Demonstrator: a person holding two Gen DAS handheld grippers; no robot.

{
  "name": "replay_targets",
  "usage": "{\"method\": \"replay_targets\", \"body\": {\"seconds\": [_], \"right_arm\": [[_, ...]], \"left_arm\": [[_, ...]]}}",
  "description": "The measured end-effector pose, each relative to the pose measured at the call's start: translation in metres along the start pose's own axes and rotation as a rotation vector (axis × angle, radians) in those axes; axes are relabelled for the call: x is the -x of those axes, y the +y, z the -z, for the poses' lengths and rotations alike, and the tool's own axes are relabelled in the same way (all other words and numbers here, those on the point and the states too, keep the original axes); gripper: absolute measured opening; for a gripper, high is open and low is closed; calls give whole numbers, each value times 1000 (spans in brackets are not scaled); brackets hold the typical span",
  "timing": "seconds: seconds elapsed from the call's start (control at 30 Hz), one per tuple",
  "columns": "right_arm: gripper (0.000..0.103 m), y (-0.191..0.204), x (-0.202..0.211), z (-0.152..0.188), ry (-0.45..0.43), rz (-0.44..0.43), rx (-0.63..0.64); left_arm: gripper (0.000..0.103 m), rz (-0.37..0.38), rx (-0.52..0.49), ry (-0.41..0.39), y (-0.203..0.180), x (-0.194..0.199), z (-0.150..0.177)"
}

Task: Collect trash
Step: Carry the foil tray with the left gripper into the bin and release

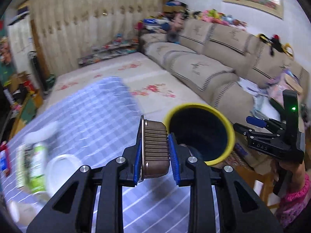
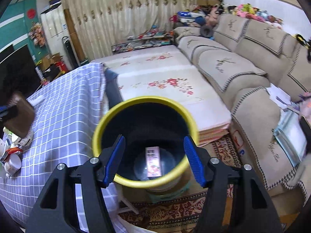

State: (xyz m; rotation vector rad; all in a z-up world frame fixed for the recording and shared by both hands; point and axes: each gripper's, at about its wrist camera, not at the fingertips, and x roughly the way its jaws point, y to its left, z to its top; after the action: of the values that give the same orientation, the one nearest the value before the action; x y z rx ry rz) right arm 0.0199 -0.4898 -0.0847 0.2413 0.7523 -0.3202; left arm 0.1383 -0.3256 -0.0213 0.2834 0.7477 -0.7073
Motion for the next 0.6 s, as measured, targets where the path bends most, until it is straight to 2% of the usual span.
{"method": "replay_targets", "body": {"seconds": [0.07, 0.2, 0.33, 0.5, 0.57, 0.6], "right_arm": [[63, -14, 7, 4, -6, 27, -24], [63, -45, 16, 15, -8, 66, -82], [63, -66, 20, 22, -1, 88, -118], [63, -78, 22, 26, 2, 95, -136], [64, -81, 22, 27, 3, 93, -139], [64, -81, 22, 26, 3, 92, -140]], "left_arm": [[26, 54, -30, 19, -24, -23, -8], [26, 104, -87, 68, -64, -71, -20], [26, 127, -120, 159, -91, -124, -27], [26, 113, -124, 263, -102, -184, -24], [32, 100, -130, 283, -106, -201, -23], [42, 93, -130, 283, -105, -204, -21]]}}
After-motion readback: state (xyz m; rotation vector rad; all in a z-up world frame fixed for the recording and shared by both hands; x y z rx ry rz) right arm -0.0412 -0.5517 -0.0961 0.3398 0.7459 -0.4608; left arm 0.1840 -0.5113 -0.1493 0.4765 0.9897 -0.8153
